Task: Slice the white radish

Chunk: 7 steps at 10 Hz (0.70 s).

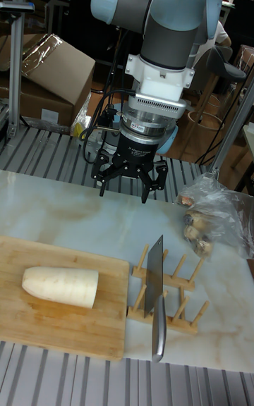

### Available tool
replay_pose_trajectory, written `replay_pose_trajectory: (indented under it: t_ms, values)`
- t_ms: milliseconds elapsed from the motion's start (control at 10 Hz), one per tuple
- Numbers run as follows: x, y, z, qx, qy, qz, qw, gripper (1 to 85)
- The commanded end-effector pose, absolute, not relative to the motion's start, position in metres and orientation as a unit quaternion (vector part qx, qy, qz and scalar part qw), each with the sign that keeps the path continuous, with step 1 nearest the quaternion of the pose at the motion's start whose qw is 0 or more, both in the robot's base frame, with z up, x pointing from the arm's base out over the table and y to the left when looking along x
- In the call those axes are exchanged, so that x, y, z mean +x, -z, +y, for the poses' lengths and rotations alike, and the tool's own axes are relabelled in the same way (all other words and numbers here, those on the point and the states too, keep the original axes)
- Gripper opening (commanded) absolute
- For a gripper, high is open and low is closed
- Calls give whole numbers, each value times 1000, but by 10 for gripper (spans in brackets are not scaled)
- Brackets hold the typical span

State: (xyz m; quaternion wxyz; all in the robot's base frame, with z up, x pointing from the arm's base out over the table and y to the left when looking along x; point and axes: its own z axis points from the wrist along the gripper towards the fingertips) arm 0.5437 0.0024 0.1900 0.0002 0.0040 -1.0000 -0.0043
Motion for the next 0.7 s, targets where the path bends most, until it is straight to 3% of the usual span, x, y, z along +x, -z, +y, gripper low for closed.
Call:
replay_pose_trajectory:
  t_ms: [0, 600]
  values:
    - [554, -190, 9, 71, 11, -997, -21, 13]
    - [558, -188, 12, 68, 9, -997, -27, 13]
